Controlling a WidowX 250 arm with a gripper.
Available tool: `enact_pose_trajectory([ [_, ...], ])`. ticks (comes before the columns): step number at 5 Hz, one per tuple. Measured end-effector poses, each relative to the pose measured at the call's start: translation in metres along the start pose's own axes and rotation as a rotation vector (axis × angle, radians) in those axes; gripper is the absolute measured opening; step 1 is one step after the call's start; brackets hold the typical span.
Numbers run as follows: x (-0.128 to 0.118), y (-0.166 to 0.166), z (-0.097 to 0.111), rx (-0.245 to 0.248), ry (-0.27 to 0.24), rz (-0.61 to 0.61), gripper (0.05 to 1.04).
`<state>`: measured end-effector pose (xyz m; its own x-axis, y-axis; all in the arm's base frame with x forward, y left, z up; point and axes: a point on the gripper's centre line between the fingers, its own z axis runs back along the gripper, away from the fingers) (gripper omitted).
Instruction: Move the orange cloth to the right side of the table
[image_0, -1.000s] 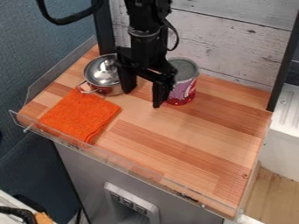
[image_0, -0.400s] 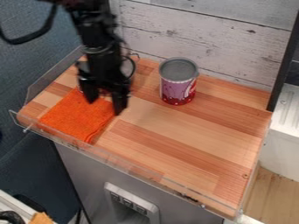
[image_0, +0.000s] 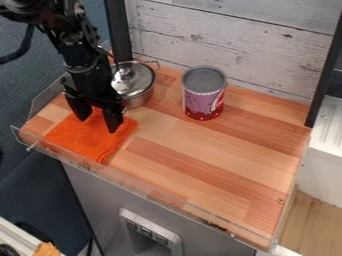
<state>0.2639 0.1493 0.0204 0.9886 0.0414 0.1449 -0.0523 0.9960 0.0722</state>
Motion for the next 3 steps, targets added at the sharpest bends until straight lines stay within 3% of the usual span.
enact_pose_trajectory([
  [2,0.010,-0.007,-0.017,0.030,0.079,-0.046,1.001],
  [3,0.011,-0.035,-0.018,-0.022,0.117,-0.072,1.001],
])
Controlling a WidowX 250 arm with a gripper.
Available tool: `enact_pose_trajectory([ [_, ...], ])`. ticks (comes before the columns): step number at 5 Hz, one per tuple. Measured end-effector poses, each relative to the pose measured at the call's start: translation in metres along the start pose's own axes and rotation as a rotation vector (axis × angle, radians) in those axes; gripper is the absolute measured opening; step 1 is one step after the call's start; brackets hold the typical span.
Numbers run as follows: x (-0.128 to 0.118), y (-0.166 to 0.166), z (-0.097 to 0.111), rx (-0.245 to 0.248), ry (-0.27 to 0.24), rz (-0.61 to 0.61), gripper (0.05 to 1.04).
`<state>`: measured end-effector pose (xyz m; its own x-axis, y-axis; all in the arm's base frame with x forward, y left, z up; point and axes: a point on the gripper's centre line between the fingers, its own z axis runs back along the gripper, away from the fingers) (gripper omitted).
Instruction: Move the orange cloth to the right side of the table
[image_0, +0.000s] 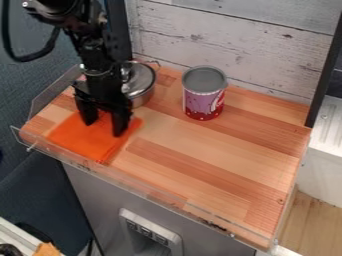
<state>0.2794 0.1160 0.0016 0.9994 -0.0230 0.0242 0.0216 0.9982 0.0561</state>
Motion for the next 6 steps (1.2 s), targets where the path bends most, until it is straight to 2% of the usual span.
enact_pose_trajectory([
  [1,0.004,-0.050,0.003,-0.013,-0.013,-0.093,1.001],
  [2,0.003,-0.094,0.005,-0.057,-0.036,-0.147,1.000],
  [3,-0.001,-0.141,0.010,-0.079,-0.011,-0.106,1.000],
  [4,-0.001,-0.173,0.013,-0.061,0.018,-0.062,0.999],
  [5,0.001,-0.184,0.013,-0.039,0.033,-0.044,0.999],
  [6,0.002,-0.178,0.014,0.007,0.026,-0.001,0.999],
])
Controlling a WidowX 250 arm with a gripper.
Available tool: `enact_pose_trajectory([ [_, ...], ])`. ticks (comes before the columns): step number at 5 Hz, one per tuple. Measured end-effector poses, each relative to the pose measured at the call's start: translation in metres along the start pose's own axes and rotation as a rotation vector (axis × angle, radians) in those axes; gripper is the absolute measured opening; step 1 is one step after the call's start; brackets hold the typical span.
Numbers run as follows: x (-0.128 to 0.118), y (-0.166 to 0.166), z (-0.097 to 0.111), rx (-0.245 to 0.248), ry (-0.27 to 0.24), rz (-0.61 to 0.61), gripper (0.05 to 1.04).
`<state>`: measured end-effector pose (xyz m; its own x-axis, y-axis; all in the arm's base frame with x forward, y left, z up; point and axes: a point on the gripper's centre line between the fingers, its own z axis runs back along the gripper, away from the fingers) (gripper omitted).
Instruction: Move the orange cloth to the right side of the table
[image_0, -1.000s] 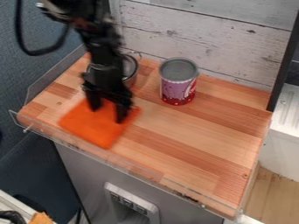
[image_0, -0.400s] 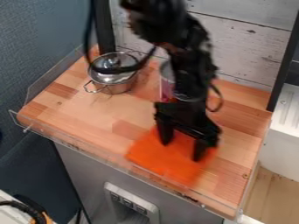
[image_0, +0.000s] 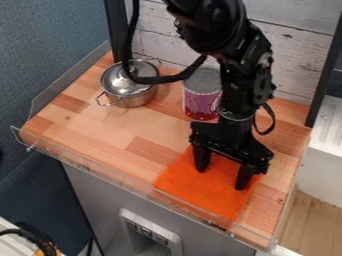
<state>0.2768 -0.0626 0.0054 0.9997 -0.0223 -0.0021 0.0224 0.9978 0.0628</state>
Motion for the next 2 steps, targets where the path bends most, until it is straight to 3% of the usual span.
enact_pose_trajectory([
  [1,0.003,0.006,0.033,0.015,-0.096,0.035,0.999],
  [2,-0.001,0.006,0.067,-0.023,-0.166,0.042,0.999],
])
